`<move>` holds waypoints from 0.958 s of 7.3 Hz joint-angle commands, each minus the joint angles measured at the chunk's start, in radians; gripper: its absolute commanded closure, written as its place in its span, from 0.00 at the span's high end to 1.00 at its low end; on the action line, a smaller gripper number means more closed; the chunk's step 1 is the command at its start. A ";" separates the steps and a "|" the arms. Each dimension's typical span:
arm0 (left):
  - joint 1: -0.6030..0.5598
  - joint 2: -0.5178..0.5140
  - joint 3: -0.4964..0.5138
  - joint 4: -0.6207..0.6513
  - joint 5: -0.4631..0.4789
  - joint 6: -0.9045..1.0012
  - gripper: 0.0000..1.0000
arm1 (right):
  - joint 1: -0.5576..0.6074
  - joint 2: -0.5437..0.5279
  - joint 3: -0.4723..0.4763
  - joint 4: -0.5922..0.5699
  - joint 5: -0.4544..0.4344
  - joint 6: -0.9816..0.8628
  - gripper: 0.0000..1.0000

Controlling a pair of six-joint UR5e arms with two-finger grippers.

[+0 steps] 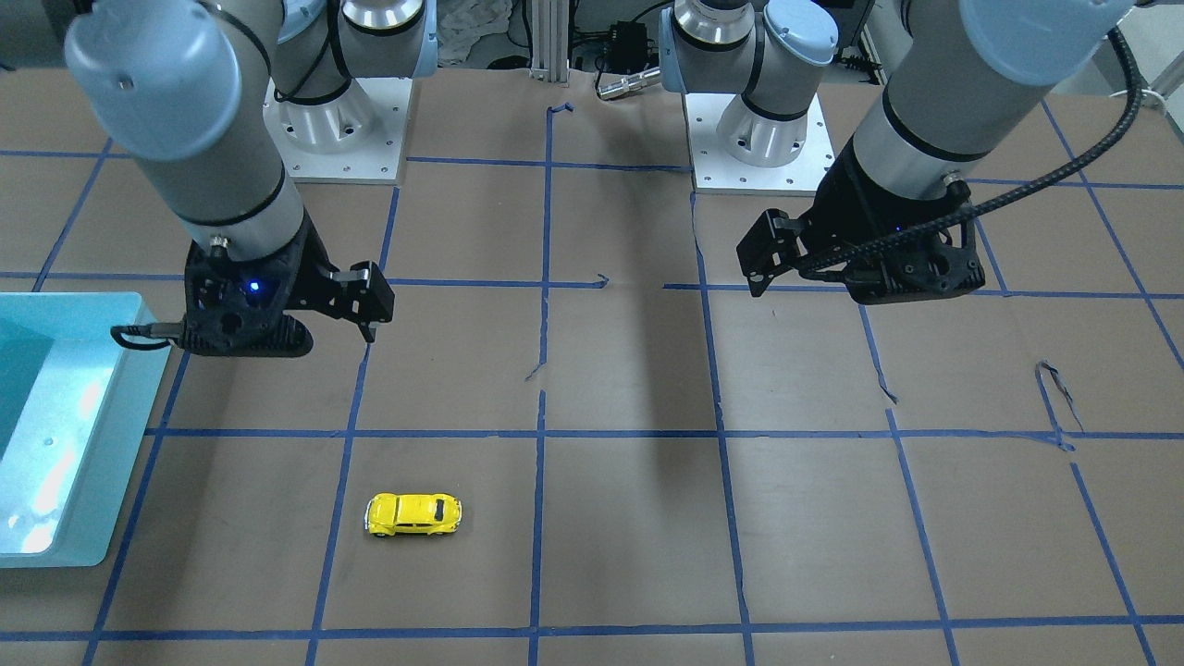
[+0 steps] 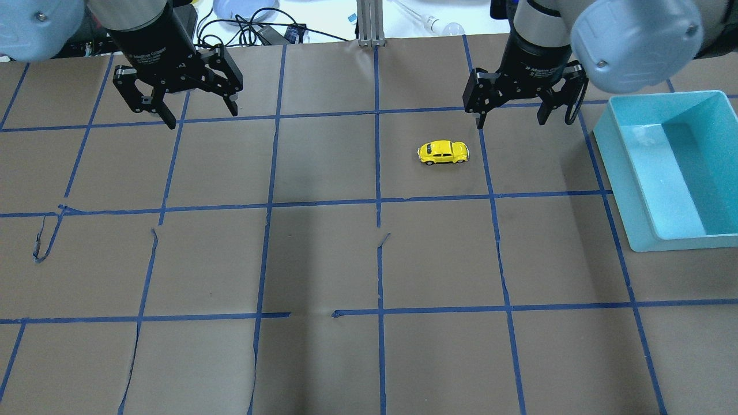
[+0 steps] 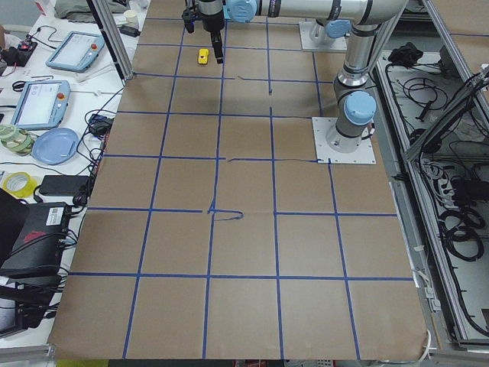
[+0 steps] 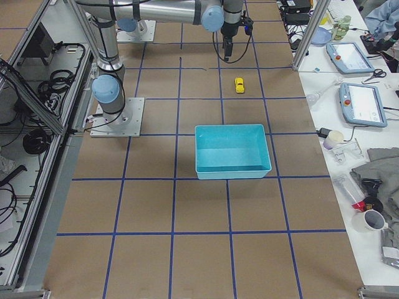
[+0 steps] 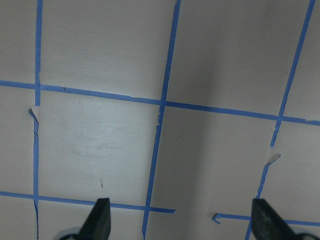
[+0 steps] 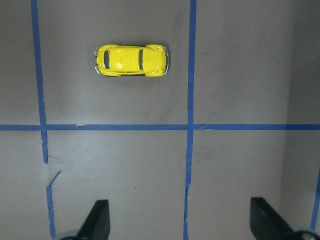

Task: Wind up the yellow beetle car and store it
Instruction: 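Lower the right gripper onto the yellow car and grasp it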

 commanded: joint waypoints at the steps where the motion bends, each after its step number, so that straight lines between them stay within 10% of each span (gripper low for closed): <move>1: -0.007 0.051 -0.074 0.071 -0.012 0.026 1.00 | 0.005 0.112 0.004 -0.123 0.008 -0.268 1.00; 4: -0.010 0.122 -0.183 0.191 0.001 0.021 1.00 | 0.006 0.198 0.093 -0.404 0.056 -0.942 0.99; 7: -0.013 0.173 -0.237 0.193 0.044 0.026 1.00 | 0.008 0.288 0.075 -0.453 0.119 -1.332 0.97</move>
